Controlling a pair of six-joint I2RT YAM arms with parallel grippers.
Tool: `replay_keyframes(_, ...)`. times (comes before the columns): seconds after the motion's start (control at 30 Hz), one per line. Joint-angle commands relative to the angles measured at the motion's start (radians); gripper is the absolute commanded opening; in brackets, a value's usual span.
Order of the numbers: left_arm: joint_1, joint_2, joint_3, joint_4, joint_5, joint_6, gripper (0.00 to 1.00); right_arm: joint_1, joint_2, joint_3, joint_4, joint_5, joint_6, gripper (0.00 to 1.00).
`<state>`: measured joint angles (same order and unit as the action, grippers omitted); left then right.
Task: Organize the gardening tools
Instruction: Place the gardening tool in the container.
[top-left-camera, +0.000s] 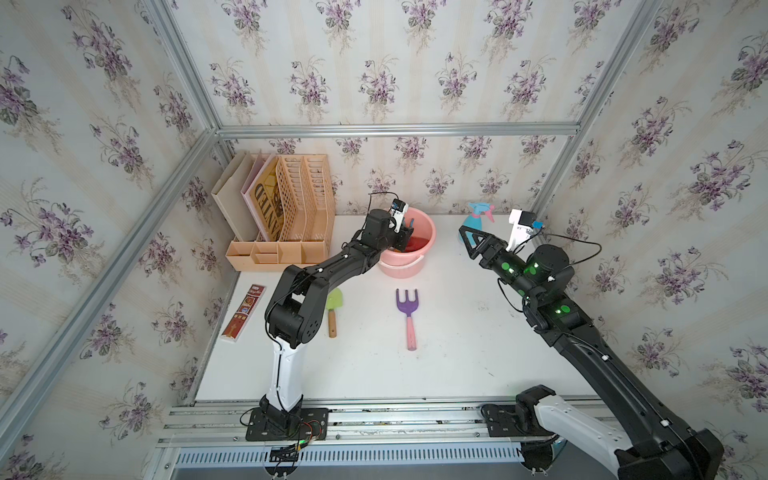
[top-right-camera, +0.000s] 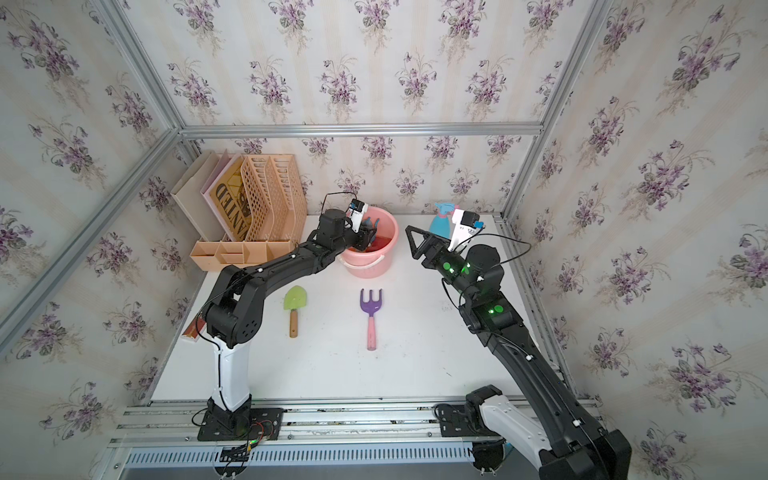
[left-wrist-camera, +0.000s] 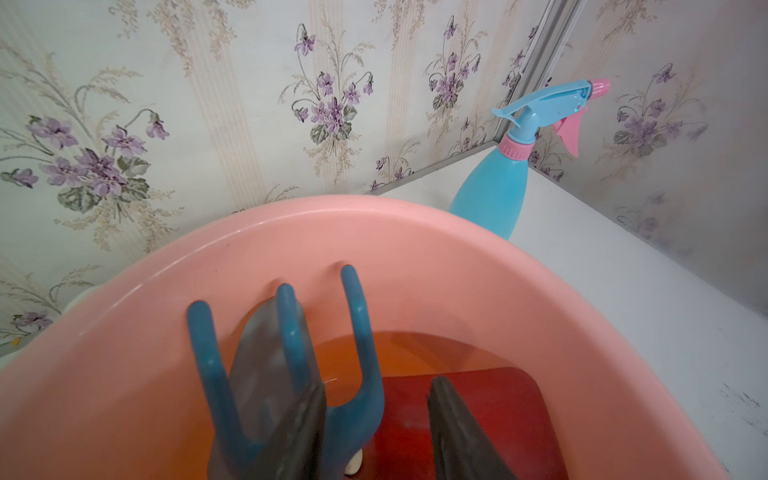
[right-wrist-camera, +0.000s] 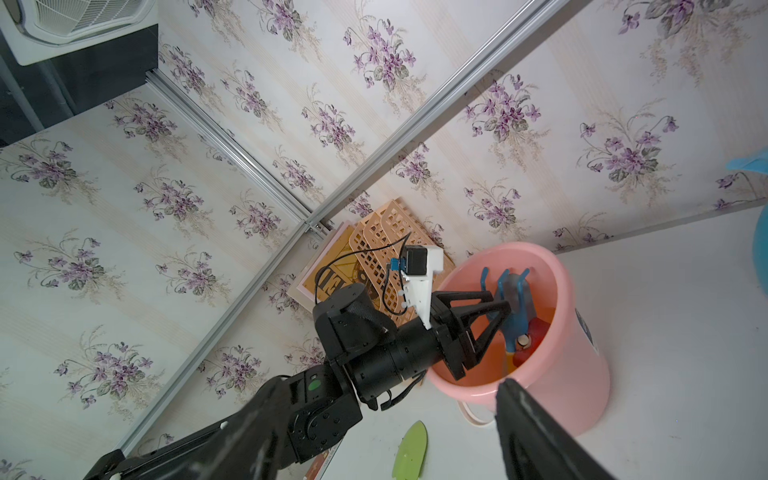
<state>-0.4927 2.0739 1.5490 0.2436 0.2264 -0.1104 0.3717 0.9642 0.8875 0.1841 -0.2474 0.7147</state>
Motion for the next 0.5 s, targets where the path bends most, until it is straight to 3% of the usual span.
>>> replay_keyframes(0.0, 0.0, -0.007, 0.003, 0.011, -0.009, 0.007, 0.5, -0.003, -0.001, 0.005, 0.028, -0.003, 0.003, 0.81)
replay_keyframes(0.1, 0.0, -0.026, -0.007, 0.025, -0.014, 0.007, 0.54, -0.001, 0.004, 0.007, 0.027, -0.004, 0.002, 0.81)
replay_keyframes(0.3, -0.017, -0.134, -0.104, 0.151, -0.029, 0.061, 0.77, -0.001, 0.029, 0.005, 0.012, -0.027, -0.003, 0.81)
replay_keyframes(0.47, -0.038, -0.281, -0.144, 0.092, -0.085, 0.126, 0.86, -0.001, 0.069, 0.013, -0.013, -0.07, -0.014, 0.82)
